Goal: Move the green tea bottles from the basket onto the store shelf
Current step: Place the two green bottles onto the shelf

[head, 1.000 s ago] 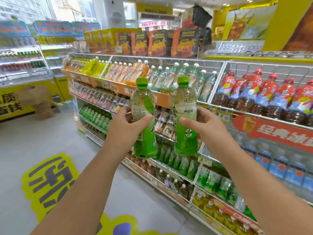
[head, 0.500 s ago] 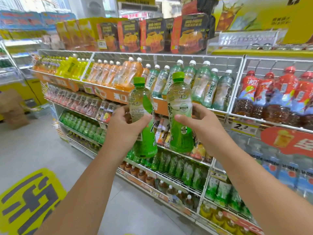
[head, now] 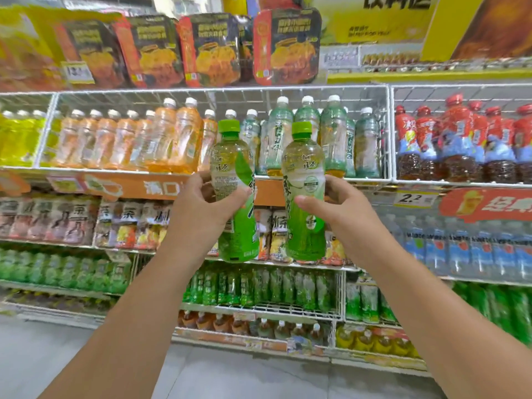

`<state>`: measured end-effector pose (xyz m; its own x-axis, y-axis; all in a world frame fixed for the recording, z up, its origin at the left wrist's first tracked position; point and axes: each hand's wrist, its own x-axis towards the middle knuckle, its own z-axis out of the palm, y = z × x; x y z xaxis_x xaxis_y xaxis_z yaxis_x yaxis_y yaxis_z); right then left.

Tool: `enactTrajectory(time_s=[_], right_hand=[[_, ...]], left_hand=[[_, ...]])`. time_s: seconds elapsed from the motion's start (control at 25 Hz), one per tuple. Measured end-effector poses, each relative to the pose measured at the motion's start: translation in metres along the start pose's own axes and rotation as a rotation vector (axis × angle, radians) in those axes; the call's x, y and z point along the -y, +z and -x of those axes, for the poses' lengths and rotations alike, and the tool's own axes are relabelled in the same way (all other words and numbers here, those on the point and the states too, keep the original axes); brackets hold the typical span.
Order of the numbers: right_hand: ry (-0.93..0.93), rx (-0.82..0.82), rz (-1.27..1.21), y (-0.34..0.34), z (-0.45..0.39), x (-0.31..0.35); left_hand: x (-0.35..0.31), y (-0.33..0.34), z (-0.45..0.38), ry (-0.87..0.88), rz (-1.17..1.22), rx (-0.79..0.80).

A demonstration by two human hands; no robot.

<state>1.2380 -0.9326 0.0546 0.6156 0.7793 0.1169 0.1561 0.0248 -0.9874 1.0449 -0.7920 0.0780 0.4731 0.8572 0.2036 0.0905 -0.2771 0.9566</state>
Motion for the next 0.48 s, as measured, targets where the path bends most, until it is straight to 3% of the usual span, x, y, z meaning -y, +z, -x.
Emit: enactTrajectory(time_s=[0.2,0.48], right_hand=[[0.047,-0.080,-0.007,0.002,0.001,-0.020],[0.174,-0.138,0.044,-0.017,-0.007,-0.096]], left_hand=[[0.025,0.010,-0.024,-0.020,0.022,0.110],[0.095,0.066,-0.037,-0.088,0.005,0.222]])
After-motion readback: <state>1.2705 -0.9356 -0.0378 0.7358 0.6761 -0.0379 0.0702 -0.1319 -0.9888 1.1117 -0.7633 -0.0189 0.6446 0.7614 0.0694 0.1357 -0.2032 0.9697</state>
